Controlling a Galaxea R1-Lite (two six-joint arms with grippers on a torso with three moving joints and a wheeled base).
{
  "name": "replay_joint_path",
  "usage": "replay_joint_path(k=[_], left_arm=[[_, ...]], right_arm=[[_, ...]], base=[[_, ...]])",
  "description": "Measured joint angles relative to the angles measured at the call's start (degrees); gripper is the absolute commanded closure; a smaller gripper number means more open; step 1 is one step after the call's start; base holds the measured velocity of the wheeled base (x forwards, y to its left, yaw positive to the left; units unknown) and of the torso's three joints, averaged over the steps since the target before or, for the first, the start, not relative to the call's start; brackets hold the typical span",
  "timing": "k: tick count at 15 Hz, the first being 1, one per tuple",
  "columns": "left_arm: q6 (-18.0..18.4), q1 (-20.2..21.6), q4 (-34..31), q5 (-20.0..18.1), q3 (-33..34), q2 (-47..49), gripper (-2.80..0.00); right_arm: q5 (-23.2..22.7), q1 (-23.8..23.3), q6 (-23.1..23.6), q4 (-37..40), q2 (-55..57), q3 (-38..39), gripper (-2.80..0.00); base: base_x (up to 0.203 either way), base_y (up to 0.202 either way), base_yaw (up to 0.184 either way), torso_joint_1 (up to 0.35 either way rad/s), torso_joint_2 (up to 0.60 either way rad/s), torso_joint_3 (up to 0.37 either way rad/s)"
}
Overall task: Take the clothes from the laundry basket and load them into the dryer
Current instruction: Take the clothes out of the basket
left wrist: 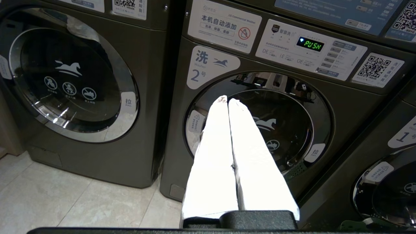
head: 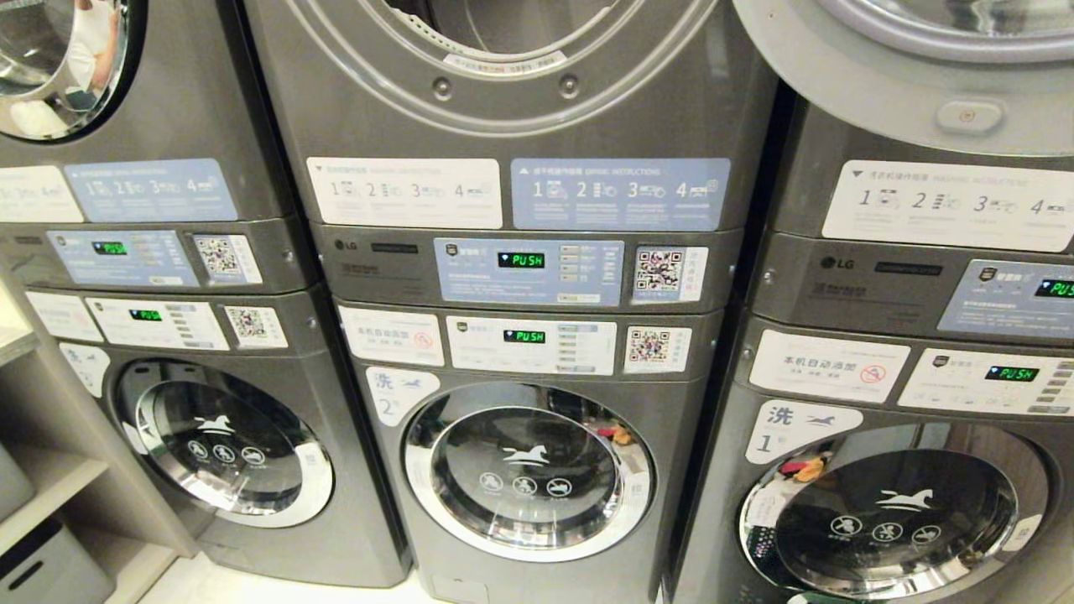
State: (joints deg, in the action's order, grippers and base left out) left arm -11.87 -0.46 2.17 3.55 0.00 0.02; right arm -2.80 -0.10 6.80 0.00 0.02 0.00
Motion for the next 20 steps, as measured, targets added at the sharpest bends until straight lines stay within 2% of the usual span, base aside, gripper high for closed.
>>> replay_joint_path(k=[20], left_arm=[[0.0,0.0,-0.02,0.0,0.0,0.0,0.0]], right_arm=[[0.02,0.0,-0.02,-0.07,0.0,0.0,0.0]], base=[[0.0,0.0,0.0,-0.187,0.5,0.309]])
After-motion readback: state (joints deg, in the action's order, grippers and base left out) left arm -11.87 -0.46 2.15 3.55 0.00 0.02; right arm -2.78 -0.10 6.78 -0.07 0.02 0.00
